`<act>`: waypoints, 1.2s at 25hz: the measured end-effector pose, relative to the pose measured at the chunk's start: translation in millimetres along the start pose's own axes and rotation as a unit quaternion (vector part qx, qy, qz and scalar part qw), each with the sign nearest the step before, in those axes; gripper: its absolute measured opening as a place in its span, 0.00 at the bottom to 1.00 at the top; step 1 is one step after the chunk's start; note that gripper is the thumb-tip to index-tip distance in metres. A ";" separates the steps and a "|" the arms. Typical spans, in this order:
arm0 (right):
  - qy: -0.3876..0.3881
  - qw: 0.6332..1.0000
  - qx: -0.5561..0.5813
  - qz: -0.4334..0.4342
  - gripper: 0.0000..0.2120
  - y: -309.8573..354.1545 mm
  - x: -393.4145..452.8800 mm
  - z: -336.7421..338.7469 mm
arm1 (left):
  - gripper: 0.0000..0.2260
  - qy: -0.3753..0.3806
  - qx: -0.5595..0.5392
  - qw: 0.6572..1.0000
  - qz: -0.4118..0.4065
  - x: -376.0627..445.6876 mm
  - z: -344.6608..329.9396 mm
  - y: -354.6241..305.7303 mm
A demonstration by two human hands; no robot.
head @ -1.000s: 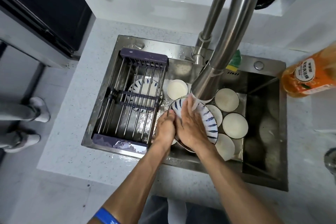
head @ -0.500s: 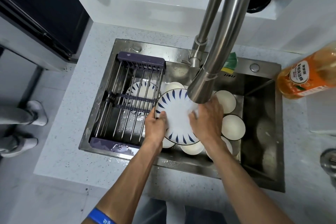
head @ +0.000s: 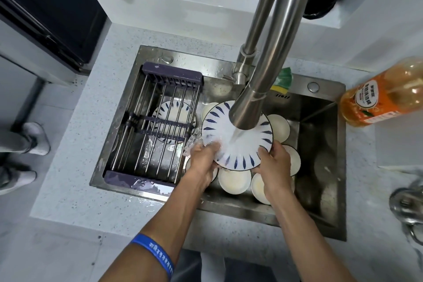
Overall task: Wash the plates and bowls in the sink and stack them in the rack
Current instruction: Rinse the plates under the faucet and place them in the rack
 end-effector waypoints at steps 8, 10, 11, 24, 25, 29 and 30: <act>0.025 0.974 0.121 -0.189 0.09 -43.6 -3.0 -36.7 | 0.15 -0.006 0.148 0.978 -0.149 -6.4 17.6 -41.1; 0.028 0.962 0.129 -0.239 0.10 -46.7 -11.3 -43.2 | 0.17 -0.021 0.123 0.980 -0.158 -11.2 25.9 -46.0; 0.034 0.960 0.114 -0.252 0.11 -49.3 -11.0 -44.4 | 0.17 -0.001 0.142 0.978 -0.154 -13.5 22.0 -45.4; 0.021 0.951 0.152 -0.269 0.11 -59.2 -44.3 -36.3 | 0.28 0.065 0.715 0.499 -0.486 -21.1 -48.0 -14.7; 0.022 0.947 0.153 -0.280 0.11 -60.6 -51.3 -41.3 | 0.28 0.089 0.713 0.503 -0.480 -23.5 -60.0 -11.0; 0.020 0.944 0.158 -0.288 0.12 -58.1 -40.3 -36.4 | 0.27 0.258 0.709 0.515 -0.407 -40.7 -52.7 14.4; 0.020 0.945 0.160 -0.285 0.12 -58.3 -37.0 -33.7 | 0.27 0.262 0.722 0.490 -0.413 -40.3 -43.9 14.8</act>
Point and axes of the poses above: each hand's wrist, its own x-axis towards the middle knuckle, its own z-axis out of the back of the hand, y = z × x, the point moved 9 cm from there along x, towards the middle knuckle, and after that the axes turned 12 degrees about -y, right-handed, at the moved point
